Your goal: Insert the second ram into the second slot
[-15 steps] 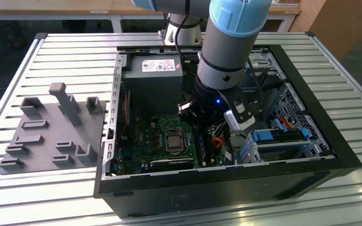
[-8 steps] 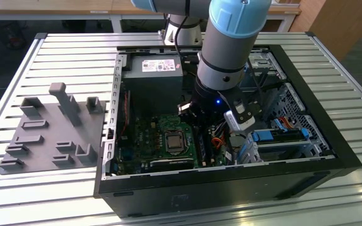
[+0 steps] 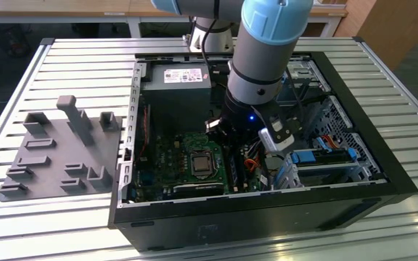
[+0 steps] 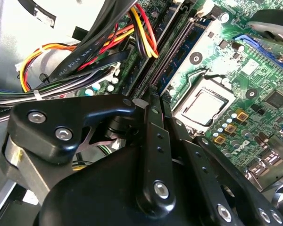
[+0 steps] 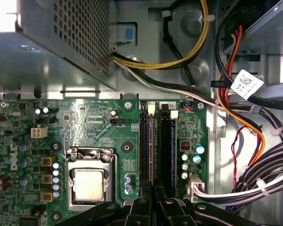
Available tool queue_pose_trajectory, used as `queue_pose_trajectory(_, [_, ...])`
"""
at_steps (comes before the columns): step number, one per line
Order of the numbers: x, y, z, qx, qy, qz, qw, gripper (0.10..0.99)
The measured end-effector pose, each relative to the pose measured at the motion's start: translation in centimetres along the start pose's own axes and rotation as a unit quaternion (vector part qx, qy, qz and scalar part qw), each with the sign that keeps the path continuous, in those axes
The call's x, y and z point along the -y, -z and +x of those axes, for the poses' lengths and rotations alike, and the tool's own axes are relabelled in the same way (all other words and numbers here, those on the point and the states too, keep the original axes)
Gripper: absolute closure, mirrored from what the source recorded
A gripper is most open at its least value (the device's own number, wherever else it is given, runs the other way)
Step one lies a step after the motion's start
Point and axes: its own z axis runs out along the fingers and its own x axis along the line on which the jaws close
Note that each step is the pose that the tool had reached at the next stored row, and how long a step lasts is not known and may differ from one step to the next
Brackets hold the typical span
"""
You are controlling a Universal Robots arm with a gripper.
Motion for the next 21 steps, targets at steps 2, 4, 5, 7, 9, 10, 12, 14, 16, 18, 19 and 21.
queue_pose_trajectory(2, [0.00,-0.06,0.00,0.0000,0.000,0.0000,1.0000,0.949])
queue_pose_trajectory(4, [0.00,-0.09,-0.01,0.0000,0.000,0.0000,1.0000,0.949])
queue_pose_trajectory(5, [0.00,-0.10,-0.01,0.0000,0.000,0.0000,1.0000,0.949])
queue_pose_trajectory(7, [0.00,-0.12,-0.01,0.0000,0.000,0.0000,1.0000,0.949])
queue_pose_trajectory(9, [0.00,-0.18,-0.01,0.0000,0.000,-0.0001,1.0000,0.949])
queue_pose_trajectory(10, [0.00,-0.21,-0.01,0.0000,0.000,0.0000,1.0000,0.949])
queue_pose_trajectory(12, [0.00,-0.34,-0.02,0.0000,0.000,0.0000,1.0000,0.949])
queue_pose_trajectory(14, [0.00,-0.50,-0.02,-0.0001,0.000,0.0000,1.0000,0.949])
queue_pose_trajectory(16, [0.00,-0.53,-0.03,-0.0001,0.000,0.0001,1.0000,0.949])
queue_pose_trajectory(18, [0.00,-0.54,-0.03,-0.0001,0.000,0.0001,1.0000,0.949])
queue_pose_trajectory(19, [0.00,-0.55,-0.03,-0.0001,0.000,0.0001,1.0000,0.949])
queue_pose_trajectory(21, [0.00,-0.56,-0.03,-0.0001,0.000,0.0000,1.0000,0.941])
